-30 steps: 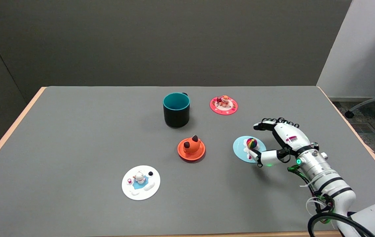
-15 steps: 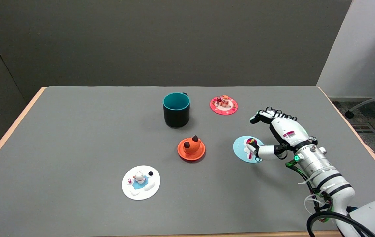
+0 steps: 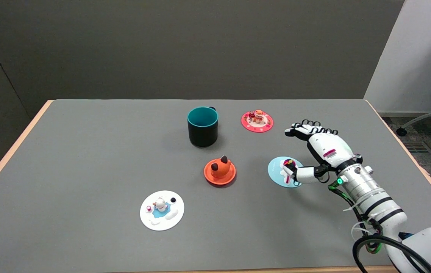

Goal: Pick up the cup lid with blue sky.

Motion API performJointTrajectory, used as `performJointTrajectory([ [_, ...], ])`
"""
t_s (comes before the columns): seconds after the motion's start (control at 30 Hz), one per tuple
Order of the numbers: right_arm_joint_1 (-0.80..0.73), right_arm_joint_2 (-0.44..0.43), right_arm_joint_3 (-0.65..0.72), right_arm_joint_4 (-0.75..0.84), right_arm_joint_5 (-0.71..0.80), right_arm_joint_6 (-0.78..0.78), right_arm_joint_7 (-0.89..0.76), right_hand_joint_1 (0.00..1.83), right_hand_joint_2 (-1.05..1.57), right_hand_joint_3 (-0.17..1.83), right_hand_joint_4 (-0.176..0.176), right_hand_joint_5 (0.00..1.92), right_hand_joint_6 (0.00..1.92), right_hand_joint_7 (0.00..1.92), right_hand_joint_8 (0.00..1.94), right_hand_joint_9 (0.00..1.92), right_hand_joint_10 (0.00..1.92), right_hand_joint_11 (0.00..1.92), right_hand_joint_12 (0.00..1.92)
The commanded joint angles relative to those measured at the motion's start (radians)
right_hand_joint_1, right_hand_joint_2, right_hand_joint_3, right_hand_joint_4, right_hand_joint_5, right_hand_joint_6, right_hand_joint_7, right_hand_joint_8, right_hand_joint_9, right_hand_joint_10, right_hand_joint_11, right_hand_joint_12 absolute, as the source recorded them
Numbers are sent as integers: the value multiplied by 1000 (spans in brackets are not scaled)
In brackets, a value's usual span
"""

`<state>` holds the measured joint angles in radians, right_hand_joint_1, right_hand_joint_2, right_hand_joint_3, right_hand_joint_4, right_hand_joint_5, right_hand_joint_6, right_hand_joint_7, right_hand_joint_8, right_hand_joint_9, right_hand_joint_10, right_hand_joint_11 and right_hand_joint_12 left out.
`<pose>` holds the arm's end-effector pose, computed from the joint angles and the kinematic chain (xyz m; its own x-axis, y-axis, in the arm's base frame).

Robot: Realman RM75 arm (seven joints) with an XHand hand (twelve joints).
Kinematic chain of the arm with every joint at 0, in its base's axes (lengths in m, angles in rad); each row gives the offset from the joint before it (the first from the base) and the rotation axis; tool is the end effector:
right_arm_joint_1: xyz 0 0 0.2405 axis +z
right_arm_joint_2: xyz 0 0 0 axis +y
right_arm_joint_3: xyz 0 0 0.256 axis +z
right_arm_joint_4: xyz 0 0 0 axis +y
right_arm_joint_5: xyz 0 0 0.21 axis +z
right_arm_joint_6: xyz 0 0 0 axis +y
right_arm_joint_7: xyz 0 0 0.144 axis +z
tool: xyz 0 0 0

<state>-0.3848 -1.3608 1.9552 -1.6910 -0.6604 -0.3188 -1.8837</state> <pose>-0.2648 -0.2440 0.3774 0.9588 0.0366 0.2816 -0.2837 0.0784 0.9557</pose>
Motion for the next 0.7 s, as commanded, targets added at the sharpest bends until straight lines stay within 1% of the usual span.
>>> performJointTrajectory([
  [0.03, 101, 32, 80, 164, -64, -194, -6, 937, 618, 714, -64, 398, 301, 287, 240, 254, 312, 214, 530],
  [0.3, 115, 41, 105, 218, -86, -232, 5, 928, 637, 712, -64, 403, 312, 291, 233, 255, 309, 208, 539],
  [0.7, 65, 4, 135, 224, -86, -261, 5, 916, 665, 698, -65, 410, 332, 283, 248, 254, 306, 198, 560],
])
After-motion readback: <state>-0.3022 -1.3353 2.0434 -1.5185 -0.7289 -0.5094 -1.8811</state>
